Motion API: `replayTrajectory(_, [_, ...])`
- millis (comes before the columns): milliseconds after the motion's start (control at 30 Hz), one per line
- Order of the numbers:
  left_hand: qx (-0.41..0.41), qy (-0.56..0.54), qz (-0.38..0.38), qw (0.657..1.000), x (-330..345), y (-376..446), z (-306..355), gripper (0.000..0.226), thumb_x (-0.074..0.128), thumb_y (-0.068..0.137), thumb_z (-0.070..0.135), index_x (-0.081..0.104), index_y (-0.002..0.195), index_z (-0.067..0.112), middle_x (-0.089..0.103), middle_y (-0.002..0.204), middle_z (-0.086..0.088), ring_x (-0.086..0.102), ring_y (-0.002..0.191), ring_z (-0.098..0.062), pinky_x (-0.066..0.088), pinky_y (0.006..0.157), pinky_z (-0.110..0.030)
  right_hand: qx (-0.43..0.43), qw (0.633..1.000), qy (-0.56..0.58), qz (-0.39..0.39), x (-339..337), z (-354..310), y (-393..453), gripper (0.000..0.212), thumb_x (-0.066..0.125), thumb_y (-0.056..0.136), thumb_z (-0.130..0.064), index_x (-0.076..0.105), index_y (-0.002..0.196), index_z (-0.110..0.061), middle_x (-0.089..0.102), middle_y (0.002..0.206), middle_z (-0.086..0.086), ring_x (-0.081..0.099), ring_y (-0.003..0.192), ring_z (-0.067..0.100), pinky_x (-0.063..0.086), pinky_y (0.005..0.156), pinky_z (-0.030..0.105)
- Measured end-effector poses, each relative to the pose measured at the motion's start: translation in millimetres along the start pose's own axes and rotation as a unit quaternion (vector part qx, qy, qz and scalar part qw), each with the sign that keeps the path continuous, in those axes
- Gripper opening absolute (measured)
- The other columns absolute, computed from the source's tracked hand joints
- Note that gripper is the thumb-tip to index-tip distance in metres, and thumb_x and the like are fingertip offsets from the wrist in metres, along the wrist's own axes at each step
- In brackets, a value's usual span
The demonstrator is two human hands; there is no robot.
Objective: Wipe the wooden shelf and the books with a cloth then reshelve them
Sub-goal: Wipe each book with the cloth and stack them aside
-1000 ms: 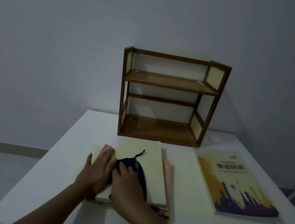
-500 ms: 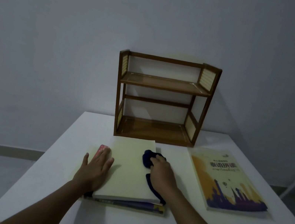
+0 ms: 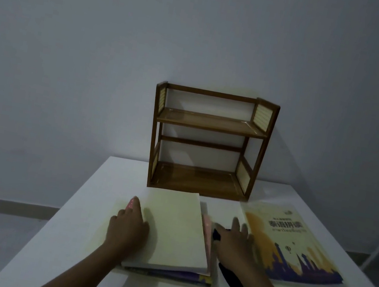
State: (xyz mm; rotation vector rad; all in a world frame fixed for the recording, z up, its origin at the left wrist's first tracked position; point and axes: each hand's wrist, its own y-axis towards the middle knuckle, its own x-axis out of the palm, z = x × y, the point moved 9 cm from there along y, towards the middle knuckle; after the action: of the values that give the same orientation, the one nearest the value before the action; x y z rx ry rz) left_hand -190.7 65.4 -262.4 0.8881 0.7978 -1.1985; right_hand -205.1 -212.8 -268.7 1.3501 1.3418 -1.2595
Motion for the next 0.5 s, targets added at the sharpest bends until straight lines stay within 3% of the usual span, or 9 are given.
replayTrajectory(67, [-0.029, -0.036, -0.035, 0.998, 3, 3, -2, 0.060, 0.049, 0.093, 0.036, 0.026, 0.144, 0.016, 0.058, 0.123, -0.006, 0.059, 0.105, -0.023, 0.050, 0.094, -0.040, -0.024, 0.996, 0.009, 0.084, -22, -22, -2, 0.032, 0.039, 0.095, -0.021, 0.055, 0.123, -0.021, 0.043, 0.133, 0.012, 0.042, 0.123, 0.032, 0.043, 0.096, 0.038])
replayTrajectory(100, [-0.044, -0.062, -0.055, 0.996, 4, 5, -3, 0.057, 0.050, 0.093, 0.035, 0.028, 0.142, 0.015, 0.059, 0.120, -0.005, 0.059, 0.101, -0.022, 0.052, 0.089, -0.038, -0.022, 0.996, 0.020, 0.082, -25, -31, -1, 0.029, 0.040, 0.097, -0.028, 0.058, 0.117, -0.017, 0.051, 0.122, 0.010, 0.050, 0.112, 0.029, 0.046, 0.086, 0.035])
replayTrajectory(200, [-0.119, -0.205, -0.107, 0.966, 2, 8, -7, 0.057, 0.055, 0.094, 0.026, 0.029, 0.141, 0.007, 0.053, 0.125, -0.011, 0.054, 0.102, -0.022, 0.049, 0.081, -0.032, 0.039, 0.984, 0.163, -0.059, -4, -41, 2, 0.047, 0.042, 0.099, -0.044, 0.056, 0.122, -0.006, 0.060, 0.123, 0.012, 0.058, 0.108, 0.026, 0.047, 0.079, 0.029])
replayTrajectory(267, [-0.143, -0.266, -0.121, 0.946, 1, 10, -11, 0.053, 0.053, 0.095, 0.017, 0.029, 0.140, 0.002, 0.050, 0.124, -0.014, 0.051, 0.105, -0.025, 0.047, 0.079, -0.032, 0.048, 0.961, 0.256, -0.089, -2, -44, 3, 0.049, 0.046, 0.100, -0.037, 0.047, 0.133, -0.002, 0.057, 0.130, 0.013, 0.056, 0.112, 0.025, 0.046, 0.075, 0.020])
replayTrajectory(333, [-0.145, -0.285, -0.126, 0.939, -5, 9, -15, 0.044, 0.048, 0.095, 0.007, 0.034, 0.137, 0.003, 0.048, 0.122, -0.014, 0.051, 0.105, -0.024, 0.047, 0.076, -0.031, 0.052, 0.938, 0.327, -0.103, -5, -44, 5, 0.044, 0.048, 0.099, -0.023, 0.043, 0.137, -0.001, 0.055, 0.129, 0.013, 0.053, 0.106, 0.021, 0.042, 0.054, 0.009])
replayTrajectory(367, [-0.141, -0.306, -0.132, 0.932, -9, 7, -17, 0.041, 0.047, 0.095, 0.004, 0.038, 0.135, 0.005, 0.048, 0.123, -0.014, 0.052, 0.106, -0.025, 0.051, 0.079, -0.033, 0.064, 0.922, 0.363, -0.116, -4, -41, 5, 0.043, 0.049, 0.099, -0.018, 0.043, 0.137, 0.000, 0.055, 0.122, 0.013, 0.051, 0.103, 0.021, 0.039, 0.048, 0.010])
replayTrajectory(433, [-0.113, -0.397, -0.164, 0.896, -13, 2, -13, 0.037, 0.049, 0.093, -0.003, 0.048, 0.128, 0.009, 0.051, 0.123, -0.014, 0.058, 0.106, -0.028, 0.056, 0.087, -0.043, 0.085, 0.893, 0.419, -0.141, -3, -37, 6, 0.042, 0.051, 0.097, -0.013, 0.042, 0.135, 0.002, 0.051, 0.108, 0.008, 0.051, 0.102, 0.023, 0.043, 0.060, 0.017])
replayTrajectory(500, [-0.045, -0.473, -0.177, 0.862, -26, -5, -2, 0.036, 0.056, 0.090, -0.006, 0.058, 0.120, 0.014, 0.056, 0.118, -0.011, 0.062, 0.102, -0.025, 0.059, 0.081, -0.041, 0.088, 0.876, 0.449, -0.151, -3, -36, 8, 0.044, 0.055, 0.095, -0.012, 0.042, 0.132, 0.006, 0.053, 0.104, 0.008, 0.054, 0.103, 0.027, 0.049, 0.078, 0.029])
